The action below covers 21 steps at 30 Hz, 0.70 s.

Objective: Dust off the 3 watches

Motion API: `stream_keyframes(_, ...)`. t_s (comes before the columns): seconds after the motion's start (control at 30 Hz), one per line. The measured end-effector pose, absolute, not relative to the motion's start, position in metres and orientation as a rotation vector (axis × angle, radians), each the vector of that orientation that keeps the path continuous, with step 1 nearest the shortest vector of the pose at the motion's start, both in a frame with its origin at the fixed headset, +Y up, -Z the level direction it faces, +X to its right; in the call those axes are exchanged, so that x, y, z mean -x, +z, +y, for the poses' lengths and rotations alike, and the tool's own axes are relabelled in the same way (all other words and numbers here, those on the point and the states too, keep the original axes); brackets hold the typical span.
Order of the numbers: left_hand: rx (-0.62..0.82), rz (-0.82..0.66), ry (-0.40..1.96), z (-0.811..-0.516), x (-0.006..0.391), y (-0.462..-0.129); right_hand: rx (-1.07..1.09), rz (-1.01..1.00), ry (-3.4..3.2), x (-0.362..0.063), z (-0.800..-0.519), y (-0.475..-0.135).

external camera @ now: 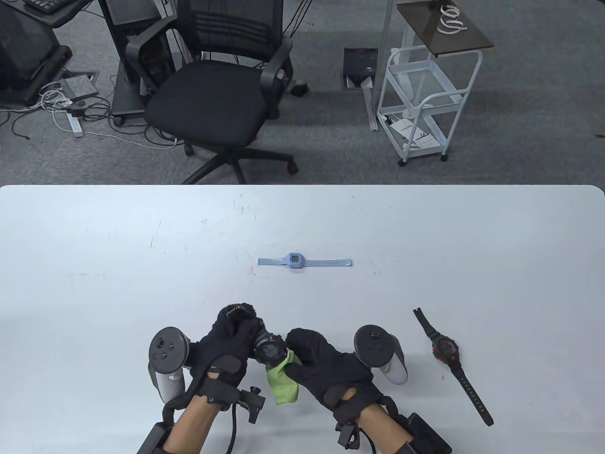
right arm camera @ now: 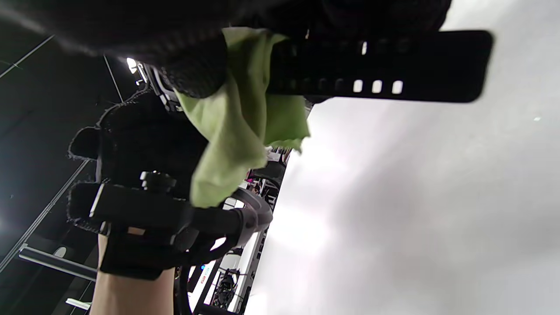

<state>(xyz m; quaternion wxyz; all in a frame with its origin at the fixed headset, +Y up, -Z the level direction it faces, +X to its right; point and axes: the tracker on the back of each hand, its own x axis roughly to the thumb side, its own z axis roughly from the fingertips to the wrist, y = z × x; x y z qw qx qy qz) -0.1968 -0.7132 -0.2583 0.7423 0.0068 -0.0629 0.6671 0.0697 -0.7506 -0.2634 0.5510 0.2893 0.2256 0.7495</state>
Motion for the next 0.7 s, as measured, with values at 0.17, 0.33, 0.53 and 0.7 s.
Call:
stream_keyframes(0.17, -0.012, -0.135, 1.463, -0.716, 0.2, -0.257, -0.69, 0.531, 1.784, -0.065, -0.754, -0.265)
stream_keyframes(0.33, -0.009, -0.12, 1.489, -0.72, 0.2, -0.257, -0.711, 0.524, 1.824, -0.064, -0.755, -0.262)
stream_keyframes(0.53, 0.005, -0.123, 1.479, -0.724, 0.2, -0.255, -0.74, 0.562, 1.807, -0.062, -0.758, -0.263)
stream_keyframes(0.7, -0.001, -0.137, 1.474, -0.724, 0.199, -0.255, -0.769, 0.583, 1.793, -0.063, -0.757, -0.262)
